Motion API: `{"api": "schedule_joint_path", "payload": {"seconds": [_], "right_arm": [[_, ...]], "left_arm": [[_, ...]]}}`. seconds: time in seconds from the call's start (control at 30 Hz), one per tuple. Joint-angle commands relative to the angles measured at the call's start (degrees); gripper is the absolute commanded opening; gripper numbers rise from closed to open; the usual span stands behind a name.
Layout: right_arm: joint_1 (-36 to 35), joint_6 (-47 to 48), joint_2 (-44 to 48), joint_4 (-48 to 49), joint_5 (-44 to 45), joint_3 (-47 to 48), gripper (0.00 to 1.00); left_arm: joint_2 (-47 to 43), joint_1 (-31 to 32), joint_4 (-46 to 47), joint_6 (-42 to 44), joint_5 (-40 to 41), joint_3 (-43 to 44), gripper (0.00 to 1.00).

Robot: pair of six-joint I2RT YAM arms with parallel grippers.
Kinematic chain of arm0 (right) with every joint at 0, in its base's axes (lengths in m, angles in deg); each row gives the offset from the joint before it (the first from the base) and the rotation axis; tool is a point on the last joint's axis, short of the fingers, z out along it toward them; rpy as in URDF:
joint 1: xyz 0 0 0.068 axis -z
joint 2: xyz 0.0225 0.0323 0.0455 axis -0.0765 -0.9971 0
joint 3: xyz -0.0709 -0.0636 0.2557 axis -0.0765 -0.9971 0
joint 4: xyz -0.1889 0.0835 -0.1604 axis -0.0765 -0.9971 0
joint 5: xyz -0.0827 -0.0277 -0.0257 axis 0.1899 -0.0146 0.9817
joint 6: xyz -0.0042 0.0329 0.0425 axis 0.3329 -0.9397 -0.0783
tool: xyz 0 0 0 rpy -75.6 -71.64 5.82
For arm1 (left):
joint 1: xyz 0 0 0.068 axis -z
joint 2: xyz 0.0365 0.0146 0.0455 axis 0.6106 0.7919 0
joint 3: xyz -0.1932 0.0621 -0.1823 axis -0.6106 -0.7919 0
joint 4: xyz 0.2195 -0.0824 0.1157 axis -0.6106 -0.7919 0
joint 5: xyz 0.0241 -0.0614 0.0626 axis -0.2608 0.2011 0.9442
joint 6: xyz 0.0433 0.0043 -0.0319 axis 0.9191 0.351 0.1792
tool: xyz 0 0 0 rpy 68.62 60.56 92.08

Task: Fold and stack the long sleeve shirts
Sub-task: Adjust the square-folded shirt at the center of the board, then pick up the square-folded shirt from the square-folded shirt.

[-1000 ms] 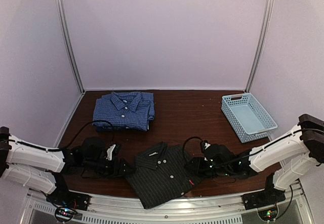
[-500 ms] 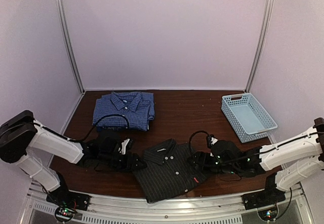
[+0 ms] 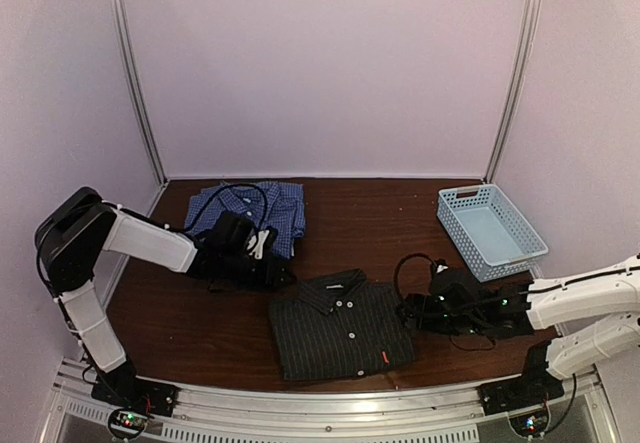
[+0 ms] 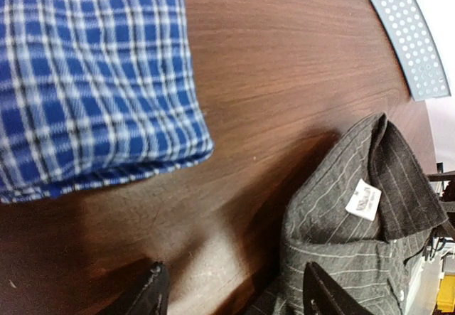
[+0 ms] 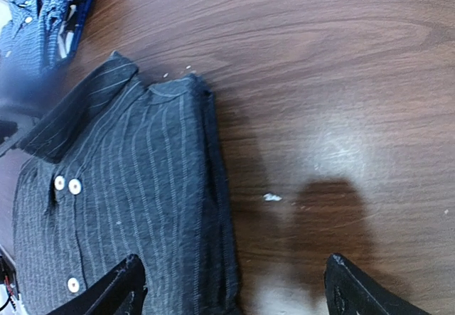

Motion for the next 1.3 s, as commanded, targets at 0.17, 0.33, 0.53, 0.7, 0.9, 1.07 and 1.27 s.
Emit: {"api": "schedule_joint_path", "payload": {"seconds": [0.17, 0.33, 0.53, 0.7, 0.9, 1.07, 1.27], "right_arm": [[4.58, 5.99, -4.52, 7.10, -7.75, 0.22, 0.88], [5.40, 7.23, -9.62, 11.49, -13.44, 0.51, 0.85], [5.49, 6.34, -13.04, 15.41, -18.19, -0.41, 0.74], [5.19, 3.40, -14.54, 22.01, -23.38, -2.76, 0.60], [3.32, 0.54, -15.40, 26.25, -23.47, -4.16, 0.54], [1.90, -1.26, -16.60, 28.68, -22.66, -4.62, 0.54], [0.73, -2.37, -18.58, 31.42, -22.80, -4.56, 0.54]], "left_arm": [[-9.79, -0.19, -4.42, 5.69, 1.70, -0.52, 0.77], [-17.48, -0.14, -2.86, 2.21, 0.14, -8.16, 0.81], [-27.35, 2.93, -0.30, -4.68, -0.22, -19.63, 0.82], [-30.99, 8.19, 0.79, -11.39, 1.37, -25.76, 0.84], [-27.65, 10.23, 9.25, -17.19, -1.51, -30.38, 0.84], [-23.75, 10.90, 16.39, -19.49, -4.77, -31.29, 0.84], [-19.31, 11.28, 20.65, -20.27, -6.14, -30.71, 0.79]]}}
